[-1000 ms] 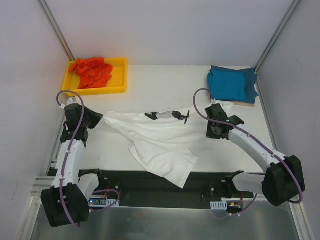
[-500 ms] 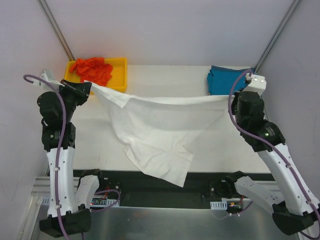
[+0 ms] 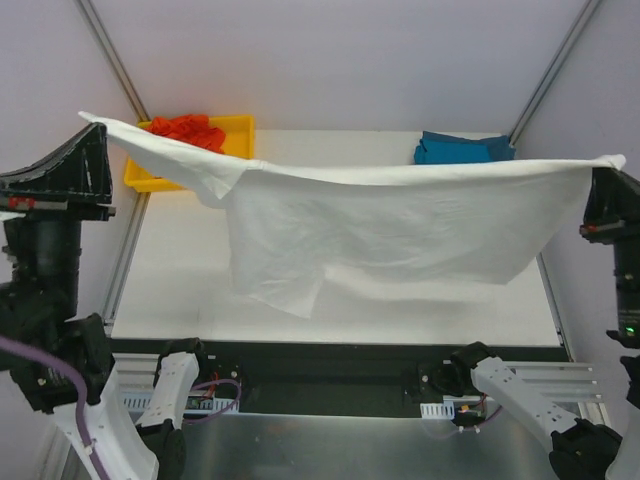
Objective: Fold and stack the t-shirts
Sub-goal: Flatten the tshirt out
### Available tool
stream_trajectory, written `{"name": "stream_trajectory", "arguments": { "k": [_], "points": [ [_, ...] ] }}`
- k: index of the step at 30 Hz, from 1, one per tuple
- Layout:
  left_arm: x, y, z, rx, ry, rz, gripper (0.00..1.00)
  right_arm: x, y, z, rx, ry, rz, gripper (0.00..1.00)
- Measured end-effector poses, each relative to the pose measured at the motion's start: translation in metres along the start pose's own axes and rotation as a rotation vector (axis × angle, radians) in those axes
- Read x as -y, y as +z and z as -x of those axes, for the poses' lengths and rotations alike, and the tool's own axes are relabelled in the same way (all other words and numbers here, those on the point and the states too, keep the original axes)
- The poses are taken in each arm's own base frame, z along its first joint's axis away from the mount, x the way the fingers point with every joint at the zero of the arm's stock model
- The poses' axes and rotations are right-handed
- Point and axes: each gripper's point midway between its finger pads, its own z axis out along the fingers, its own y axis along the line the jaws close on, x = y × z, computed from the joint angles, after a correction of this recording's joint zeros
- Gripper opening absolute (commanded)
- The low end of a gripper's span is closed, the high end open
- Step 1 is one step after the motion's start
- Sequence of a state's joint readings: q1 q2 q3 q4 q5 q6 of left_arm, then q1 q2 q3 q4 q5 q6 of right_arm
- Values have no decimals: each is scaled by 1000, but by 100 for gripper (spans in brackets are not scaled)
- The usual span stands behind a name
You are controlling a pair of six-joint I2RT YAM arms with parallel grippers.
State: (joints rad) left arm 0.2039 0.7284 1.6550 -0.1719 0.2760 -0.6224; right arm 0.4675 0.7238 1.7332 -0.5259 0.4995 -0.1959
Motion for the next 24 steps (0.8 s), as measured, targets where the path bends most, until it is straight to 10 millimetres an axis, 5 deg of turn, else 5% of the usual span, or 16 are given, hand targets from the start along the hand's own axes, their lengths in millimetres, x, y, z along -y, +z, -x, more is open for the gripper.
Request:
{"name": "stream_trajectory", "arguments": {
  "k": [7, 15, 20, 24],
  "points": [
    [70, -37, 86, 218, 155, -123, 0, -7, -45, 67, 121, 33, 156, 1],
    [101, -62, 128, 342, 257, -159, 0, -10, -62, 71, 132, 34, 222, 1],
    [105, -37, 131, 332, 284, -208, 0, -7, -50, 57, 94, -3, 176, 1],
    [72, 30, 87, 176, 280, -245, 0, 10, -17, 24, 14, -97, 13, 1]
  ]
}}
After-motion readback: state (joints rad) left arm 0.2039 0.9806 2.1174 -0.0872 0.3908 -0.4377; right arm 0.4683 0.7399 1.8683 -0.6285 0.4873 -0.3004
